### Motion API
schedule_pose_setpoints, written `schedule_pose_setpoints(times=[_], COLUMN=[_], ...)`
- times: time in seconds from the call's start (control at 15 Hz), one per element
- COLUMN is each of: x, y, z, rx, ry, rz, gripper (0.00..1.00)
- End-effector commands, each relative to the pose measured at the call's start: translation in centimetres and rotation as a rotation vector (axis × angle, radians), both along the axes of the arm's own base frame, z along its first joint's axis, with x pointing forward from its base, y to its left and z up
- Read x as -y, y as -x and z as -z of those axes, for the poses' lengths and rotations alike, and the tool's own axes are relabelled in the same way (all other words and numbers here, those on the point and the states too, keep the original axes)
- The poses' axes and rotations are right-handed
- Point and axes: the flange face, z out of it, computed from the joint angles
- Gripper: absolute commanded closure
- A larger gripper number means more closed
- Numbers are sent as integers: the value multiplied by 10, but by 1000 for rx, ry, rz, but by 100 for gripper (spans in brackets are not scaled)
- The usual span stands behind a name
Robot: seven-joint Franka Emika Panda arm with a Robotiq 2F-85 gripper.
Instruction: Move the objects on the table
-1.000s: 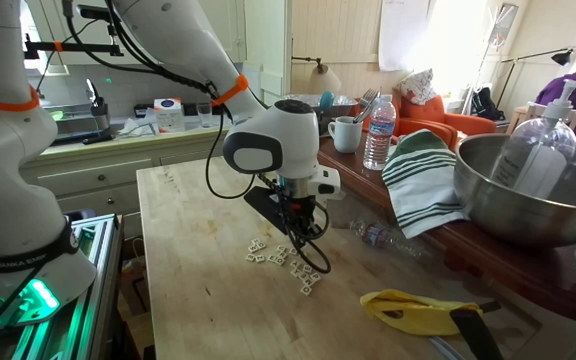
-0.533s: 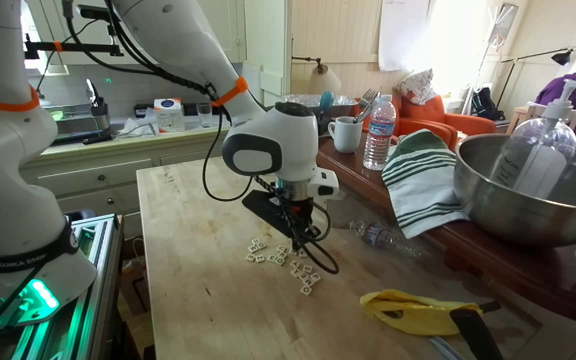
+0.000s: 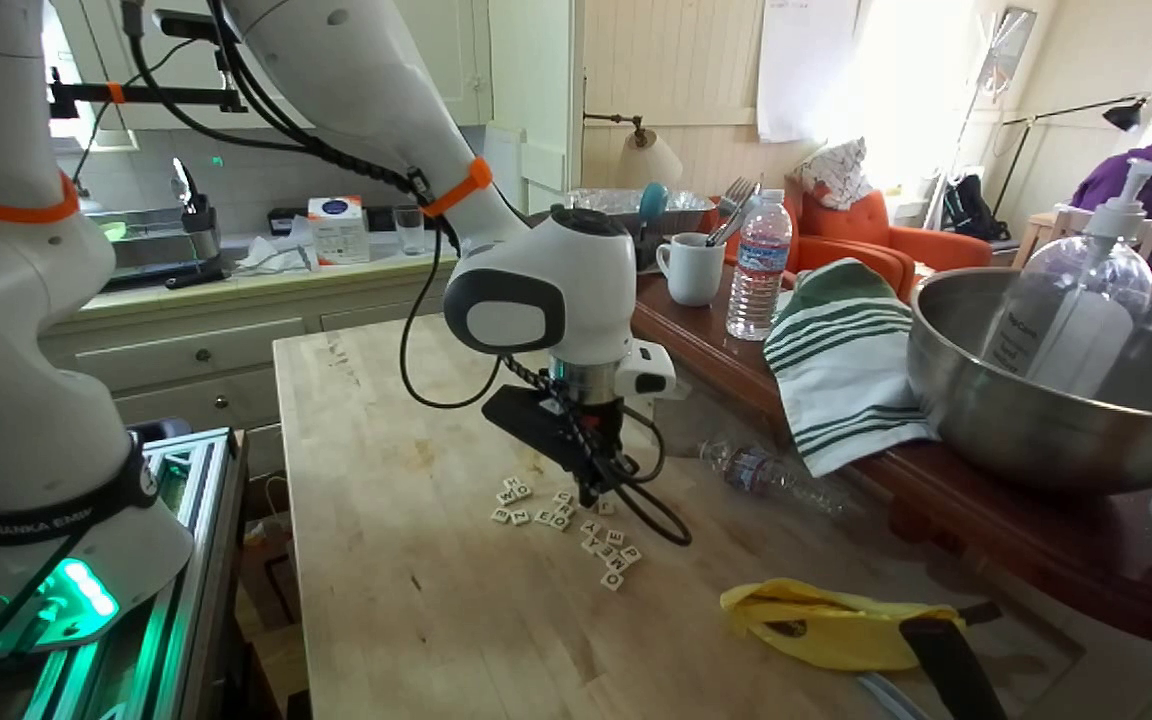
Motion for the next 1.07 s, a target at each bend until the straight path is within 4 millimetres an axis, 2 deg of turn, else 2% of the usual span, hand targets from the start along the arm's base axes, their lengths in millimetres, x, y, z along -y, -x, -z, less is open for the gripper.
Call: schedule_pose_setpoints(times=[0.0, 0.4, 1.0], x=[-5, -24, -54], y=[0, -3, -7], z=[9, 6, 6], rx=[-20, -39, -81], ry=[-1, -9, 0], rz=[4, 71, 364], gripper=[100, 100, 100])
